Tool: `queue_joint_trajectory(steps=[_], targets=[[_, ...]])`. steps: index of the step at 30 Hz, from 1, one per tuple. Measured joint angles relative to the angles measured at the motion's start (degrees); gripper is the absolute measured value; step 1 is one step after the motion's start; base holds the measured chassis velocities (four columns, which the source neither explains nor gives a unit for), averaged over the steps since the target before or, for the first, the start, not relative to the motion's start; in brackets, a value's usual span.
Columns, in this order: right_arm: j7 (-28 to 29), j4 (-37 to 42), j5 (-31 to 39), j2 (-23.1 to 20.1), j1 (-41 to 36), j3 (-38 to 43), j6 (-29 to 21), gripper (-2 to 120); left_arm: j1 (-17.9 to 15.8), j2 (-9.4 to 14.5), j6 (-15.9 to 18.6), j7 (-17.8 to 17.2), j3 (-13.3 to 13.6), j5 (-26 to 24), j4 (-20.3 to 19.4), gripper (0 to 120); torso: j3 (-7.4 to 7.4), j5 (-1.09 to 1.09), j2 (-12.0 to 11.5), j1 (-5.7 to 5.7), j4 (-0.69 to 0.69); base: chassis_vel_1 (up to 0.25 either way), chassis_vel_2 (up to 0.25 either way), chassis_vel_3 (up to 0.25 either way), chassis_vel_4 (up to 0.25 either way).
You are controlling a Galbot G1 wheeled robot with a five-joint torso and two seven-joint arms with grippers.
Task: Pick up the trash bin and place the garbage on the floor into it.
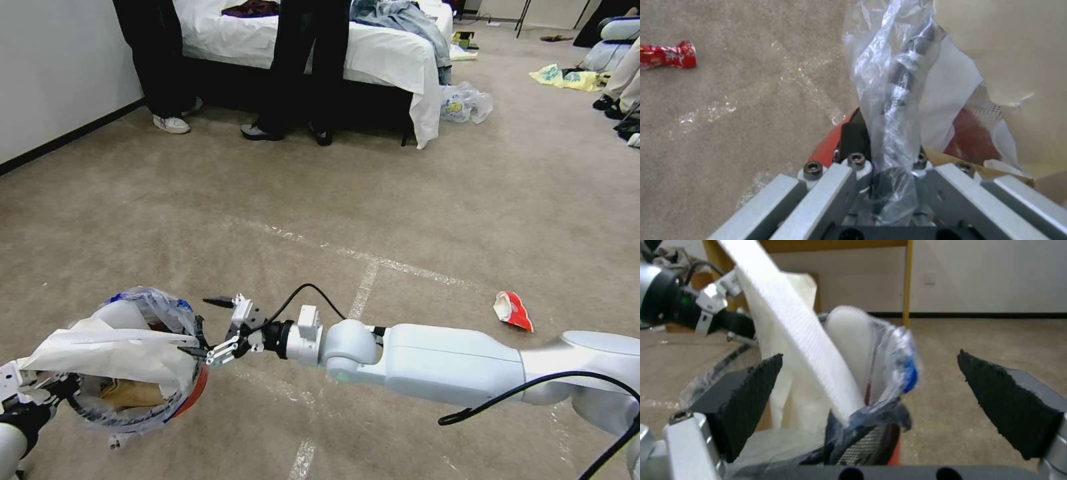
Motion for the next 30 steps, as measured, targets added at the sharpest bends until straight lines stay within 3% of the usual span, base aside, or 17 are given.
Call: queue_joint_trajectory(steps=[17, 30], targets=[[0.41, 2.34, 0.05, -3.24, -3.04, 6.66, -0.14, 100, 0.49, -0.44, 0.00, 0.00, -0.07, 0.18, -0.44, 1, 0.00, 0.00, 0.00, 0.00, 0.01, 0.000, 0.000, 0.000, 0.000], [1.38, 4.43, 1.89, -5.45, -9.83, 24.60, -1.68, 100, 0.74, -0.76, 0.00, 0.03, -0.08, 0.30, -0.85, 1, 0.00, 0.00, 0.00, 0.00, 0.00, 0.000, 0.000, 0.000, 0.000]])
